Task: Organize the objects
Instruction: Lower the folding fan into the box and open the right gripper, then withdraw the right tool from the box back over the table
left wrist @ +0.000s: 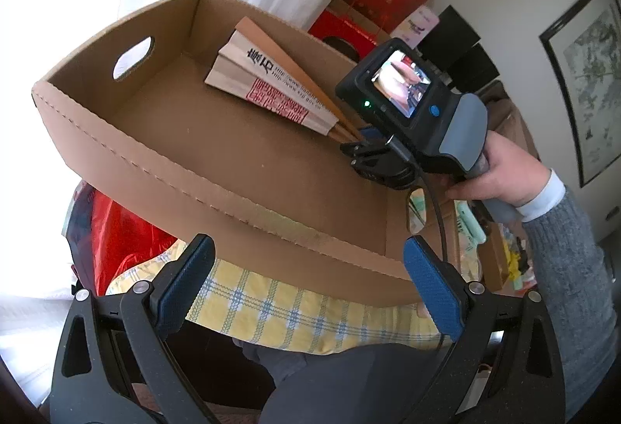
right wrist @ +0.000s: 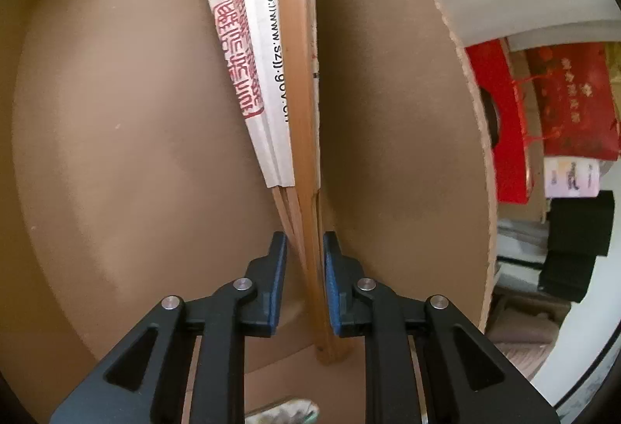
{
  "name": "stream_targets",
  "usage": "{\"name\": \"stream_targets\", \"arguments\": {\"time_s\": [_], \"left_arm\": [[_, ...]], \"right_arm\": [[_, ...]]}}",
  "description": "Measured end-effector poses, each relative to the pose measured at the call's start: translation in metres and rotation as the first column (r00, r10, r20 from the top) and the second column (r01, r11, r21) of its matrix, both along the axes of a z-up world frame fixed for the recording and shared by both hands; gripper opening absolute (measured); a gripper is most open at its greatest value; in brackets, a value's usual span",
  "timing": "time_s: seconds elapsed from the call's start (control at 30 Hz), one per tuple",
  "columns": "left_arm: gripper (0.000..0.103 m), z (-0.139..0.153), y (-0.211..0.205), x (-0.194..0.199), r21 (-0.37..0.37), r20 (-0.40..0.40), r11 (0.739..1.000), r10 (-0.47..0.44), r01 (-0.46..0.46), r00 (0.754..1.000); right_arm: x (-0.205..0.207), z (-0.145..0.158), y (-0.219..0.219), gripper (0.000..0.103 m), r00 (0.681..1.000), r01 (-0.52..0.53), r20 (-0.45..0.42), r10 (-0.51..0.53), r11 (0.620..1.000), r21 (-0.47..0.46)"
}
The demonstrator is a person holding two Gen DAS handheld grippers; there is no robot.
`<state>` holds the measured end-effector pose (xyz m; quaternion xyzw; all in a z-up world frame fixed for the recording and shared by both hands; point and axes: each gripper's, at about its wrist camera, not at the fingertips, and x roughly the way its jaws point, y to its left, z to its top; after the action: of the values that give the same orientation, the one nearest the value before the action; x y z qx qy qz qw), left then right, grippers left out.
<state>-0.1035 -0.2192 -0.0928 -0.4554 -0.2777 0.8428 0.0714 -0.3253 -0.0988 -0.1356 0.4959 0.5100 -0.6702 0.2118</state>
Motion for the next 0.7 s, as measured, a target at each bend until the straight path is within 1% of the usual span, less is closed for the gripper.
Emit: {"name": "stream_targets", "arguments": {"time_s": [0.07,0.17,0.23,0.33,0.43,0.5,0.6,0.67,0.7], "left_arm": [[0.098,-0.002,0.001,-0.001,0.0,0.005,1.0,-0.003,0.003,1.0],[0.098,-0.003,0.003,-0.001,-0.001,0.012,1.0,-0.008,0.008,1.0],[0.098,-0.003,0.004,-0.001,-0.001,0.012,1.0,-0.01,0.01,1.0],[0.098,-0.001,0.006,-0.001,-0.006,0.009,1.0,-0.016,0.016,1.0],[0.098,0.004,0.01,-0.001,-0.015,0.004,1.0,-0.022,0.022,1.0],[0.098,0.008,0.014,0.0,-0.022,0.0,0.999,-0.028,0.028,1.0],[0.098,0.014,0.02,0.0,-0.036,-0.004,0.999,-0.033,0.033,0.999],[0.098,0.018,0.024,0.001,-0.043,-0.008,0.998,-0.038,0.038,0.999],[0.098,0.021,0.028,0.002,-0.048,-0.012,0.998,-0.044,0.043,0.999]], "right_arm": [[-0.001,-0.002,0.004,0.018,0.999,0.001,-0.034,-0.001,1.0,-0.008],[0.0,-0.004,0.009,0.023,0.996,-0.004,-0.088,0.003,1.0,-0.013],[-0.001,0.006,0.011,0.024,0.995,0.004,-0.097,-0.007,0.999,-0.033],[0.0,0.005,0.009,0.027,0.993,-0.002,-0.12,-0.004,0.999,-0.049],[0.01,0.021,0.01,0.027,0.996,0.009,-0.088,-0.019,0.993,-0.116],[0.018,0.031,0.014,0.029,0.997,0.035,-0.06,-0.046,0.985,-0.172],[0.03,0.05,0.028,0.032,0.993,0.108,-0.004,-0.114,0.954,-0.279],[0.036,0.059,0.037,0.033,0.989,0.145,0.023,-0.146,0.934,-0.327],[0.039,0.064,0.043,0.036,0.986,0.165,0.03,-0.165,0.923,-0.347]]}}
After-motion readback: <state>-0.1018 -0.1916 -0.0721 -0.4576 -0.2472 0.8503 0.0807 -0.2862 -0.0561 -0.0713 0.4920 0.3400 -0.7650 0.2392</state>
